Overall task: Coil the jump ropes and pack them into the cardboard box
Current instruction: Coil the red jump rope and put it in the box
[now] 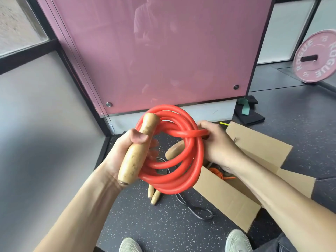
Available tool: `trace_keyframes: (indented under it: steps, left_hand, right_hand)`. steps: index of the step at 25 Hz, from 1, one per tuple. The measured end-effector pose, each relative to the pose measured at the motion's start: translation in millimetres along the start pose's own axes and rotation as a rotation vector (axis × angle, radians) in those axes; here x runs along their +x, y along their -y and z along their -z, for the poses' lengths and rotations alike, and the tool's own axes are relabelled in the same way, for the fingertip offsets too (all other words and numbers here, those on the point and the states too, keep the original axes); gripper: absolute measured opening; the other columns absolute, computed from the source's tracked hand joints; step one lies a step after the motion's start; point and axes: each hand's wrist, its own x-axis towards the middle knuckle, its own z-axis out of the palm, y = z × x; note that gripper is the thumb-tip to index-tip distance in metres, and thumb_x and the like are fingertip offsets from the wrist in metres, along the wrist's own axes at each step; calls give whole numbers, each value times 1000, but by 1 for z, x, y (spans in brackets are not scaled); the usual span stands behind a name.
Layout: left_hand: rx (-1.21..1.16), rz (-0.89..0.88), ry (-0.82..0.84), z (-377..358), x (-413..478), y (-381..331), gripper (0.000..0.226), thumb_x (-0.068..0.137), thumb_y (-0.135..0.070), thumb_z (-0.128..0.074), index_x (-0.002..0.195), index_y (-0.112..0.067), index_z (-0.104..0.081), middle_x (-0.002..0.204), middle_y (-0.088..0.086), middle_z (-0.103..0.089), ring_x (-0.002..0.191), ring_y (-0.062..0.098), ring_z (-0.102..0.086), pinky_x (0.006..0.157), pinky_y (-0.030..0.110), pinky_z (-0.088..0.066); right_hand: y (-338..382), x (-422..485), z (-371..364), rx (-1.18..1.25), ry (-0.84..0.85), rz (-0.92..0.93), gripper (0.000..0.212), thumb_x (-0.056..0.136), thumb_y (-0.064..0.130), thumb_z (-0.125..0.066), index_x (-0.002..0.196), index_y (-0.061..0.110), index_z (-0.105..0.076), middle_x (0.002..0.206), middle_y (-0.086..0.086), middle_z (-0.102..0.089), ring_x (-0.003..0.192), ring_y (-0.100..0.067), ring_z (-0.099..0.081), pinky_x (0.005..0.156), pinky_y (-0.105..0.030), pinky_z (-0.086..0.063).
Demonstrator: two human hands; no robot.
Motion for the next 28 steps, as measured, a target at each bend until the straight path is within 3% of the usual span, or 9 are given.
trace_keyframes:
  steps: [4,8,11,14,16,19,21,25,28]
  left_hand:
    - [143,20,42,4,-3,-11,89,23,-35,-89,102,-11,-56,66,0,-47,53,15,-45,56,27,-34]
    - [356,-23,-8,-7,-7,-12,51,31,-29,-77,75,-8,-60,65,12,-52,50,23,-51,53,27,-41]
    - [356,-147,-31,-14,-6,-9,47,40,-24,-69,82,-5,-58,70,14,-52,51,23,-54,50,28,-48]
    - [454,-286,-71,-9,-2,-9,55,45,-23,-70,98,-8,-67,82,15,-59,65,23,-56,64,36,-49]
    - [582,-376,-129,-6,2,-2,63,47,-20,-71,109,-14,-68,95,16,-70,77,31,-66,68,45,-57]
    - [694,-437,-238,-7,9,12,64,49,-23,-70,112,-18,-60,105,25,-69,91,37,-69,75,64,-57]
    - [721,-445,-291,-6,13,14,64,46,-27,-67,108,-14,-59,100,24,-69,83,36,-67,70,56,-55]
    - [557,-325,-44,-9,13,11,63,49,-7,-61,111,5,-58,94,36,-63,83,36,-63,74,46,-50]
    - [470,-304,-43,-18,8,12,40,65,2,-56,105,-2,-59,80,12,-70,67,24,-68,59,32,-54]
  right_hand:
    - [2,-13,-8,473,112,-85,16,96,5,-60,83,2,-67,70,-9,-68,68,-17,-58,72,-35,-44]
    - [7,-19,-7,689,24,-138,10,77,13,-64,80,4,-64,62,-5,-56,65,-23,-49,79,-48,-38]
    - [10,-15,-5,736,-51,-154,25,72,11,-64,94,0,-62,66,-11,-50,62,-24,-47,71,-45,-41]
    - [17,-16,-6,770,-98,-171,17,85,8,-62,102,4,-62,58,-10,-53,47,-24,-54,56,-31,-48]
    - [23,-17,-6,746,-88,-185,20,99,21,-55,109,5,-62,60,-10,-59,46,-20,-60,45,-26,-48]
    - [26,-15,-3,718,-9,-221,54,83,58,-58,100,8,-66,63,-8,-58,52,-18,-58,45,-24,-46]
    - [30,-15,0,735,109,-269,57,81,66,-53,90,13,-74,72,-7,-63,58,-17,-60,51,-25,-49]
    - [39,-23,5,957,399,-332,68,87,66,-39,81,13,-81,82,-9,-75,74,-18,-73,66,-28,-59]
    - [39,-25,3,1012,490,-342,80,92,72,-29,82,11,-80,81,-9,-75,74,-18,-73,70,-29,-60]
